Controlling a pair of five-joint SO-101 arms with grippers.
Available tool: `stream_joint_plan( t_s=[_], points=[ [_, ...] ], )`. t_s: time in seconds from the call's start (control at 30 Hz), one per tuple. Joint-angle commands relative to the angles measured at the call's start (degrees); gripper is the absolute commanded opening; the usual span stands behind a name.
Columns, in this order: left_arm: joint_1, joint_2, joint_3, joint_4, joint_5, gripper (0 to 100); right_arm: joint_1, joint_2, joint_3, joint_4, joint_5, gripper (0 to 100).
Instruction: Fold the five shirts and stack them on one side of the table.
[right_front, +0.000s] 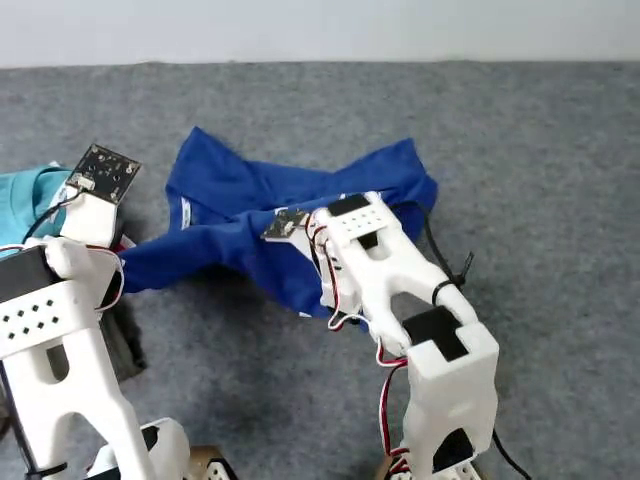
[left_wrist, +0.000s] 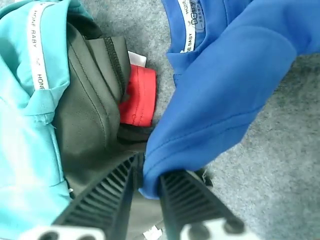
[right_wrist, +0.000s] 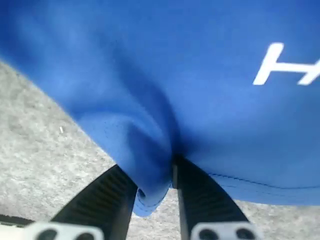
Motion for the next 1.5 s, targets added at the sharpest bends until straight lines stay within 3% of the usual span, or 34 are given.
stream_joint_plan(
  t_s=[0.0, 0.27, 0.43, 0.7, 1.3, 1.47],
  points=[
    [-0.3, -1.4, -1.0, -0.7, 0.4, 2, 0.0, 0.0, -5.5, 3.6, -0.1, 7.5],
    [-0.3, -1.4, -1.0, -0.6, 0.4, 2, 1.5, 0.5, -13.5, 11.5, 1.8, 8.0],
    [-0.3, -1.4, -1.0, -0.6, 0.4, 2, 1.4, 0.0, -13.5, 17.0, 2.6, 19.8],
    [-0.2, -1.4, -1.3, -0.6, 0.3, 2, 1.5, -3.2, -13.9, 21.8, 0.7, 17.4],
    [-0.2, -1.4, -1.4, -0.6, 0.3, 2, 6.5, 4.4, -14.3, 0.2, 1.9, 16.1],
    [-0.2, -1.4, -1.4, -0.6, 0.3, 2, 7.3, 3.4, -16.4, 5.5, 1.9, 16.2]
  ],
)
